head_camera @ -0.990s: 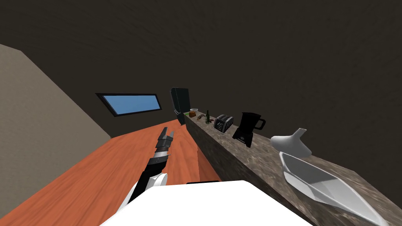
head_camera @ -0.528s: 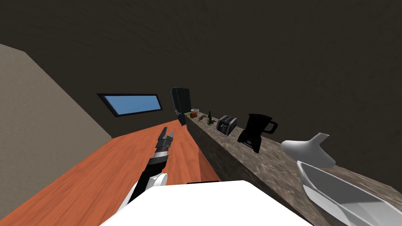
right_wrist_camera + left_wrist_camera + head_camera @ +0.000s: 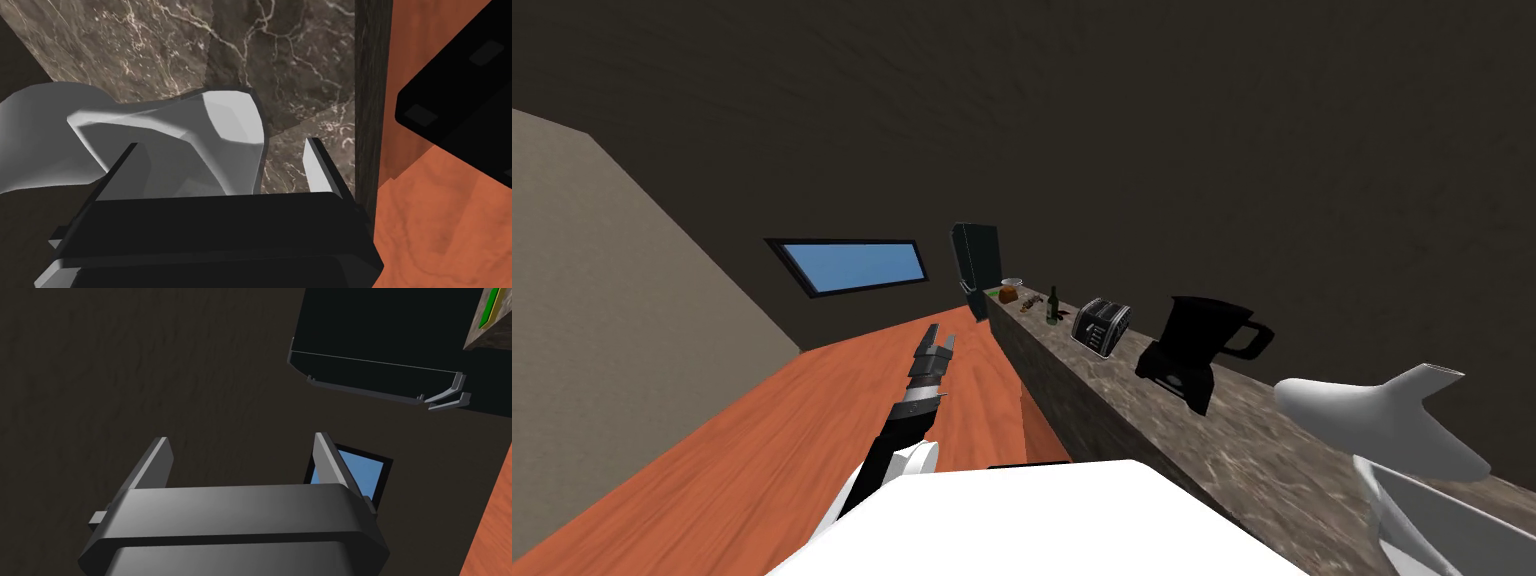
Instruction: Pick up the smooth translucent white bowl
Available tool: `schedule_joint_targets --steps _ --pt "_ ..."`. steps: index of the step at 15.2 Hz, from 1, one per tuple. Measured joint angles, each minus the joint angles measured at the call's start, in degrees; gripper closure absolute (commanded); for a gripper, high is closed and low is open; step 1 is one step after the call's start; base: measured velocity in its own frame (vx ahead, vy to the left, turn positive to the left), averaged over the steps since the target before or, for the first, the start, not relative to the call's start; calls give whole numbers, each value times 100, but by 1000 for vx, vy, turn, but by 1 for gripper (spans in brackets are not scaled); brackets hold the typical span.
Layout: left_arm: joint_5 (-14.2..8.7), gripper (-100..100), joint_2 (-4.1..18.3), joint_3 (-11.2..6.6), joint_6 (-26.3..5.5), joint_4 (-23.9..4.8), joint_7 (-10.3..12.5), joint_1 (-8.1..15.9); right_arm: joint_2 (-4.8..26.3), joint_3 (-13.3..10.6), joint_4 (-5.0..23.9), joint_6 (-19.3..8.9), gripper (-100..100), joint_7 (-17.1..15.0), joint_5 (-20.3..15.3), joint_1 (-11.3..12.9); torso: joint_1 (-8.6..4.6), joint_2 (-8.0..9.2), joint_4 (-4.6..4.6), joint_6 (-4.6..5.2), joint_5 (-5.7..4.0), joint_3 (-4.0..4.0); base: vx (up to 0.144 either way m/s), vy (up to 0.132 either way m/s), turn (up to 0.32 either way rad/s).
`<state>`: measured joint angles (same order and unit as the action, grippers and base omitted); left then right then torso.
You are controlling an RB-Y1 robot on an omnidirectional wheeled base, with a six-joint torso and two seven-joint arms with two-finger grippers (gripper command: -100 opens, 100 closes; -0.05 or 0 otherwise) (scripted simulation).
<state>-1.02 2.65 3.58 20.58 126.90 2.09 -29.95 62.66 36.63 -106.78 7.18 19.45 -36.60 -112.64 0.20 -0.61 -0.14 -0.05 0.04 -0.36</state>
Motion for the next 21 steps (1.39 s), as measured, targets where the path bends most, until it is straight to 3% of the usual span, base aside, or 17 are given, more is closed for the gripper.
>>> schedule_joint_targets --steps 4,7,14,15,21 --pt "0 0 0 0 0 0 0 0 418 65 43 31 -100 158 -226 -436 3 -10 -2 0 0 -5 147 52 53" --pt "0 0 0 0 0 0 0 0 581 69 27 52 -100 225 -313 -599 0 11 2 2 0 6 72 25 16" --pt "0 0 0 -1 0 0 0 2 725 -437 232 -114 -100 269 -332 -48 -30 72 19 5 -9 43 -16 -23 0" --pt "0 0 0 -1 0 0 0 2 728 -456 242 -118 100 273 -333 -29 -27 71 18 5 -8 42 -3 -5 1" --pt "0 0 0 0 0 0 0 2 712 -380 211 -97 100 270 -331 -114 -12 64 16 7 2 38 3 8 0"
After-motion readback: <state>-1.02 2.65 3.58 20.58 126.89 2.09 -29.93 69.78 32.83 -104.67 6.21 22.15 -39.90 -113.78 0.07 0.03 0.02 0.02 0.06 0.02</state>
